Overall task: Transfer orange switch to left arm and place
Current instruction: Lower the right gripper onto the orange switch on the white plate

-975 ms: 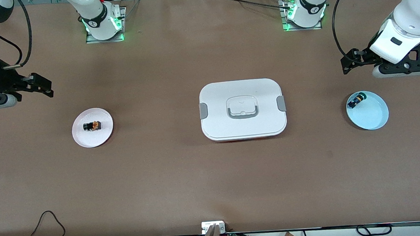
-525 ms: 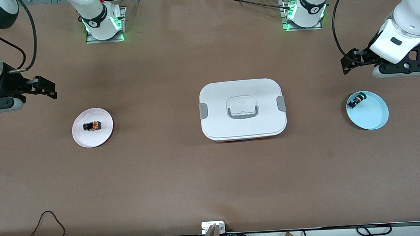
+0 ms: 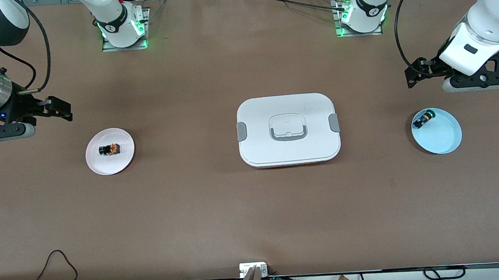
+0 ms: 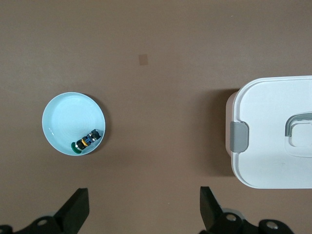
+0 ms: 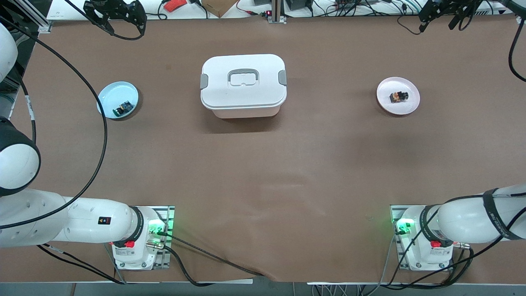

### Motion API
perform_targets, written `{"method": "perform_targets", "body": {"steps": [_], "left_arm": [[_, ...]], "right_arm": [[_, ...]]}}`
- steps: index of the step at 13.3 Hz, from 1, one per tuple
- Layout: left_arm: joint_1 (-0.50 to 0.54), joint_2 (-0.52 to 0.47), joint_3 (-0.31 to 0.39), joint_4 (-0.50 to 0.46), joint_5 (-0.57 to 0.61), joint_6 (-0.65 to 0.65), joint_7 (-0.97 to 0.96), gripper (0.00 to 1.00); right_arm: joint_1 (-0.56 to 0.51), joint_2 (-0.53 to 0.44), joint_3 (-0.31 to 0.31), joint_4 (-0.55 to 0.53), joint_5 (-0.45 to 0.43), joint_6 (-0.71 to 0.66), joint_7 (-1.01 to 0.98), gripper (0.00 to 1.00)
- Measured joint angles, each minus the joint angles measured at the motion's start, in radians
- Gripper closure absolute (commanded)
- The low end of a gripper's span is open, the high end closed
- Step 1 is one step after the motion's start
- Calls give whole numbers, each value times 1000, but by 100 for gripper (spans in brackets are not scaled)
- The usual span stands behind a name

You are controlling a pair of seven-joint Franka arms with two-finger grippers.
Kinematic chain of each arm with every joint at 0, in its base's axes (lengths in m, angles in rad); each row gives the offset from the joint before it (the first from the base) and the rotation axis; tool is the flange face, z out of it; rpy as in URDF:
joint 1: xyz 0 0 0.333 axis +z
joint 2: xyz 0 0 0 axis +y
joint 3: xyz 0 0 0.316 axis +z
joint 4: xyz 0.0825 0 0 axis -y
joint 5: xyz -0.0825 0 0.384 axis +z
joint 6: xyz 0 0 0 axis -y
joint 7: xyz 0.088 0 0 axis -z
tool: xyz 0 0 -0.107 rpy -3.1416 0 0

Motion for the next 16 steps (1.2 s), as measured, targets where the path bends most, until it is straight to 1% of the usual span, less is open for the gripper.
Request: {"method": "perform_targets", "body": {"steps": [5,9,11,13,16], "left_arm": [[0,0,0,0,0,0,0,0],[0,0,0,0,0,0,0,0],[0,0,0,0,0,0,0,0],[0,0,0,0,0,0,0,0],[0,0,0,0,0,0,0,0]], "right_arm": [[1,106,0,-5,-20,56,2,0],[0,200,0,-35,-55,111,8,0],[-3,243,-2,-51,-59,149,8,0],[-7,267,-4,-106,-59,238,8,0],[-9,275,-5,-230,-59,428,8,0]]}}
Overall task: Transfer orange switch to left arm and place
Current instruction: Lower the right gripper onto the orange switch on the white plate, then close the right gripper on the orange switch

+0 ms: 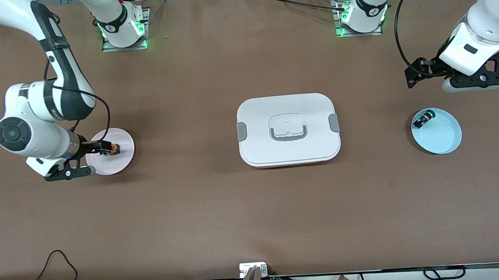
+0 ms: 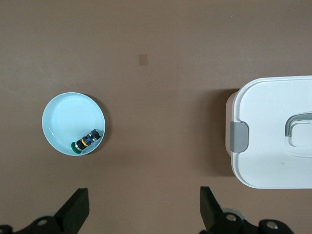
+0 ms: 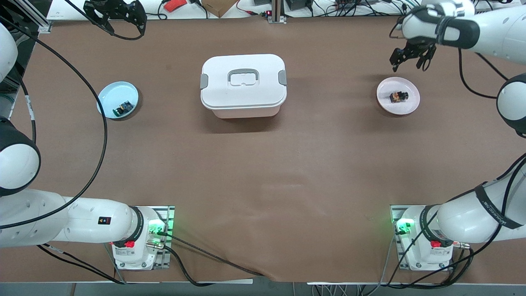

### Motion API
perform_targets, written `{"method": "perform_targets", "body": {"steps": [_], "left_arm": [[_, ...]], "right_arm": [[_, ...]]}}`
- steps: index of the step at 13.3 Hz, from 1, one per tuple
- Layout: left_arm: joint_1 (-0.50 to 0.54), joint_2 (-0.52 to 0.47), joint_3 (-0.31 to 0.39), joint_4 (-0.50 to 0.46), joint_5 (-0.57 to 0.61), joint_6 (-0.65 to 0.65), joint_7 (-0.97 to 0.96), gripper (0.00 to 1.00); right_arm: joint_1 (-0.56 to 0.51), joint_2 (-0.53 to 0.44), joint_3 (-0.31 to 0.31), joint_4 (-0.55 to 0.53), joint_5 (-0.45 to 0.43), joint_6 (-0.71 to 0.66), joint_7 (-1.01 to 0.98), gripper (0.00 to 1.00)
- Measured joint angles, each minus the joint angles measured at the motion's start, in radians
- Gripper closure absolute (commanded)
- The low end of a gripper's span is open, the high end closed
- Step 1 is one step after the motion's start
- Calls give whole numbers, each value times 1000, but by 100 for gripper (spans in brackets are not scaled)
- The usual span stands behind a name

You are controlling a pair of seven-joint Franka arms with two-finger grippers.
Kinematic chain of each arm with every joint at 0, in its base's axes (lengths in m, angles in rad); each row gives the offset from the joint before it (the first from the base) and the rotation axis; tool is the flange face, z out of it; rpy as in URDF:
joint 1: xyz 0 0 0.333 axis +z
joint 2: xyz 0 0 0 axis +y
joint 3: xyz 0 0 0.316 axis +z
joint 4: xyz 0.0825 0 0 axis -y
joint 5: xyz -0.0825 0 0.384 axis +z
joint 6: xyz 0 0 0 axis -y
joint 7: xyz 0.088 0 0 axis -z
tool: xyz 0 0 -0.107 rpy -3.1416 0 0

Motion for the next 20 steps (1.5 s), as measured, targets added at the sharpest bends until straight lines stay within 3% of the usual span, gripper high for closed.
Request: {"method": "perform_targets", "body": {"steps": [4,17,19,20], "left_arm": [[0,0,0,0,0,0,0,0],[0,0,0,0,0,0,0,0],[0,0,0,0,0,0,0,0],[0,0,0,0,0,0,0,0]], "right_arm": [[-14,31,-1,-129,-1,174,0,0],[-37,102,-3,-205,-3,311,-29,1],[-39,103,-3,-205,-3,312,-44,10],[-42,103,-3,-205,-3,312,-50,26]]}}
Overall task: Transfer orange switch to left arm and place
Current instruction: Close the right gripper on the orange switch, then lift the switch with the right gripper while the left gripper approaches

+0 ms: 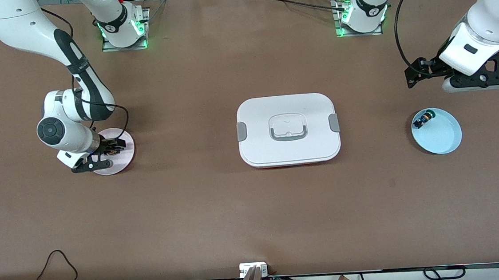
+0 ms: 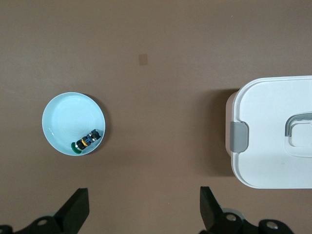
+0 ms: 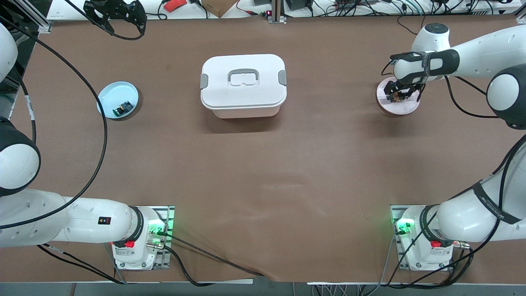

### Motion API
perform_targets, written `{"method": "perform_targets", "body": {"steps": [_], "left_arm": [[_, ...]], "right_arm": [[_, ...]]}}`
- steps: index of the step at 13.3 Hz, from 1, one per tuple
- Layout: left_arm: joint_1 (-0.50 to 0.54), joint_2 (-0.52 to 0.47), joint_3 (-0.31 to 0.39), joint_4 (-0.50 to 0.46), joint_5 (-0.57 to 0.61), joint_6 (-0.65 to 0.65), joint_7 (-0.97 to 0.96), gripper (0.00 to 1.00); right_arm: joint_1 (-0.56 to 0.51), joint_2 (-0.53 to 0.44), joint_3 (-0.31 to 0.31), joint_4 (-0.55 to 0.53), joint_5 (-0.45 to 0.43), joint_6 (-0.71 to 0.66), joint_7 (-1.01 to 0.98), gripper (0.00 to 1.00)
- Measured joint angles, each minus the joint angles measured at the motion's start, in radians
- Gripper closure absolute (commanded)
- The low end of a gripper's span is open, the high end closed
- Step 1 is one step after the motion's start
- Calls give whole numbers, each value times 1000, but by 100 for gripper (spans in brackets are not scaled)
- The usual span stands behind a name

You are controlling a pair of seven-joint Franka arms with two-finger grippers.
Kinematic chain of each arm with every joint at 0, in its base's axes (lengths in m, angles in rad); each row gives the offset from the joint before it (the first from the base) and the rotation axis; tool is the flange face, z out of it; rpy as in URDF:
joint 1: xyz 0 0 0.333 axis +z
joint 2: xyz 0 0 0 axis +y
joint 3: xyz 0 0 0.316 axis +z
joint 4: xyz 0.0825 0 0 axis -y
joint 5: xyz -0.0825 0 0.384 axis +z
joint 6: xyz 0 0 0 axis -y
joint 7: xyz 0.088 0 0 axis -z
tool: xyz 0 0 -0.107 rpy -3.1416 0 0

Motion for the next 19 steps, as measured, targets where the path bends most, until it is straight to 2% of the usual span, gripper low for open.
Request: {"method": "perform_targets", "body": {"steps": [2,4,7,9,12,15,16,19], "left_arm": [[0,0,0,0,0,0,0,0],[0,0,0,0,0,0,0,0],[0,0,0,0,0,0,0,0],[0,0,0,0,0,0,0,0],[0,0,0,0,0,0,0,0],[0,0,0,0,0,0,0,0],[0,0,0,0,0,0,0,0],[0,0,0,0,0,0,0,0]], "right_arm": [[-7,0,0,0,0,0,-32,57],[-8,-1,0,0,-1,-3,-73,72],[-10,-5,0,1,-1,-4,-99,79],[-10,-18,2,6,-1,-6,-111,79],[-9,-45,30,28,0,-33,-115,87],[-9,-78,62,87,14,-159,-115,92],[-9,-89,73,125,48,-231,-115,94],[-8,-111,86,263,174,-426,-120,95]]}}
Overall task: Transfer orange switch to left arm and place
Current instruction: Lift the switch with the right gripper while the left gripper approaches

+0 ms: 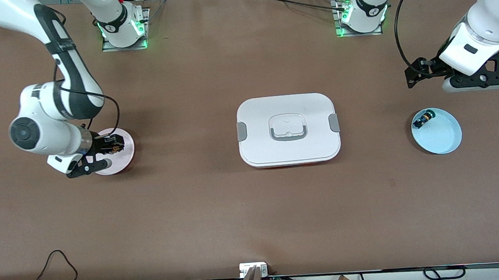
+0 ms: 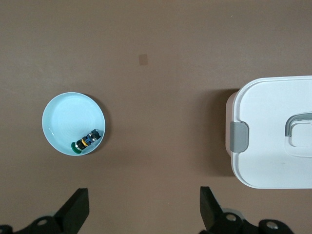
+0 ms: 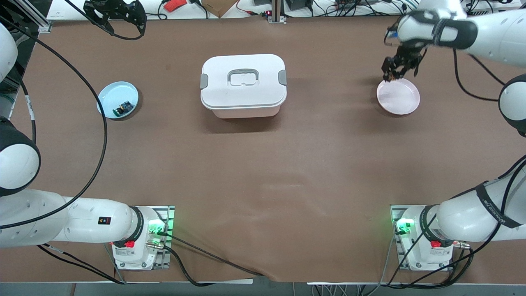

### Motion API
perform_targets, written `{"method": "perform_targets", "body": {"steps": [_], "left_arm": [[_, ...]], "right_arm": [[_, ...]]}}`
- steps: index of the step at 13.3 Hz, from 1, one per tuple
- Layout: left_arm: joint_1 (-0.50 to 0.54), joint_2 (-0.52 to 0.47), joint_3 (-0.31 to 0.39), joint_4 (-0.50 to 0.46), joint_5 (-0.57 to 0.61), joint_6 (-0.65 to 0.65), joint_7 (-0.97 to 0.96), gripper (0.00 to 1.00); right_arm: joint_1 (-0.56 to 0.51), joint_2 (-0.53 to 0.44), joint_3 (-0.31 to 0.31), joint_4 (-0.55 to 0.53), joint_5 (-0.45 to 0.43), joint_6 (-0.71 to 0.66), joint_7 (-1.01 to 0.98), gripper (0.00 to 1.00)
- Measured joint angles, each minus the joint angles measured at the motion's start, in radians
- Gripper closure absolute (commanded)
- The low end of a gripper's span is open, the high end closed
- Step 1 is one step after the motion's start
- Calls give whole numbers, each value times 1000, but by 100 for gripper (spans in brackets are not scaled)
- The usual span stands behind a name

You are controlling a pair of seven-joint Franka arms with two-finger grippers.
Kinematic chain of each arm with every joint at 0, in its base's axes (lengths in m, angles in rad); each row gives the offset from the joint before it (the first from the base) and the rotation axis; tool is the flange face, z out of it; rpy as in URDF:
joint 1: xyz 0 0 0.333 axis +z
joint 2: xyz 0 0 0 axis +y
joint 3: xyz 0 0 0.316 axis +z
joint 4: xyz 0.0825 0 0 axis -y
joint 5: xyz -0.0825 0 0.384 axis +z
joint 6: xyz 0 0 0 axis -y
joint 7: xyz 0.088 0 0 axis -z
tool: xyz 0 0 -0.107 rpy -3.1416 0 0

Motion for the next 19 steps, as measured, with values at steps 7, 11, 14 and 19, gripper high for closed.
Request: {"method": "perform_targets", "body": {"steps": [7,11,14,19], "left_arm": [[0,2,0,2,0,-24,0,0],[0,2,0,2,0,-39,0,0],[0,3,0,3,-53,-92,0,0],[1,4,6,3,-266,-179,0,0]], "right_arm": [[2,-53,75,148,31,-48,-134,95],[28,-117,184,203,75,-51,-159,97],[95,-170,212,210,97,-56,-228,97],[158,-184,213,206,388,57,-502,96]]}}
